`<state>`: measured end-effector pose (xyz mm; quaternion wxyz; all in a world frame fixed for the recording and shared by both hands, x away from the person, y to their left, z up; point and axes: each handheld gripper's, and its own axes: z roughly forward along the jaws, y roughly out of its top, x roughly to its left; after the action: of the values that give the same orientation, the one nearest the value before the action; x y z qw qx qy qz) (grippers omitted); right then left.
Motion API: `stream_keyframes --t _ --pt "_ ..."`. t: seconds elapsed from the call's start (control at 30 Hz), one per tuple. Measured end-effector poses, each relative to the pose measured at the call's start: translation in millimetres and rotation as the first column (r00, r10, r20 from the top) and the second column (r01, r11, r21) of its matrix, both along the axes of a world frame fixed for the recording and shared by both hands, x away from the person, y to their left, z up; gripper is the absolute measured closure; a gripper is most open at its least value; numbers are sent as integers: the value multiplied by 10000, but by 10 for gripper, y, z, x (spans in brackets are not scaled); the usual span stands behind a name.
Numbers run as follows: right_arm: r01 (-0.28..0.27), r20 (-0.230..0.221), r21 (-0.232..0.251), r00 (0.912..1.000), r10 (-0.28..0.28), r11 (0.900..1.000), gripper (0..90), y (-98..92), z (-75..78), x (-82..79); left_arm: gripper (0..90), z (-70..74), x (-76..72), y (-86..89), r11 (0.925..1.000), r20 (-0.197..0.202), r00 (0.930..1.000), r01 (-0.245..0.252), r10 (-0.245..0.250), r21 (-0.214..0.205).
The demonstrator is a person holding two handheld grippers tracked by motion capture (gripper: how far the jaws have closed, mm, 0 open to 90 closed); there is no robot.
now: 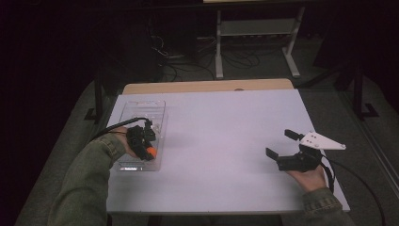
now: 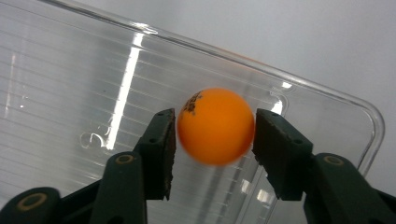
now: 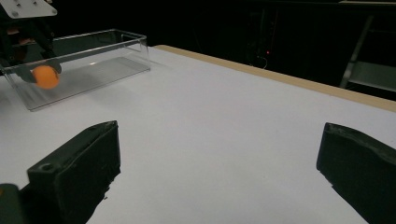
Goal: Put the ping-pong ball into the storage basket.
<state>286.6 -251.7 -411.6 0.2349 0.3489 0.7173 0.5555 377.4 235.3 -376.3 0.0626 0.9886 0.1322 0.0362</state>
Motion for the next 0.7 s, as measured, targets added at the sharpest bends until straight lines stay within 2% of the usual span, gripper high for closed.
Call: stream_keyframes --t 0.17,0.3,0.4,0.57,0.7 --pt "-14 31 18 10000 14 10000 0 1 5 -3 433 34 -7 22 10000 42 10000 -44 44 -65" --pt "-24 20 6 10000 24 10000 0 2 3 -2 397 84 -33 49 9995 230 9996 -172 178 -260" --pt "-25 15 -11 10000 25 10000 0 3 2 -2 389 108 -37 60 9995 297 9995 -112 120 -284" --pt "-12 -4 -2 10000 12 10000 0 5 2 -7 352 204 -65 68 9983 528 9985 -92 122 -570" --pt "-25 -4 -3 10000 25 10000 0 14 4 -13 315 252 -79 86 9975 460 9987 -168 200 -682"
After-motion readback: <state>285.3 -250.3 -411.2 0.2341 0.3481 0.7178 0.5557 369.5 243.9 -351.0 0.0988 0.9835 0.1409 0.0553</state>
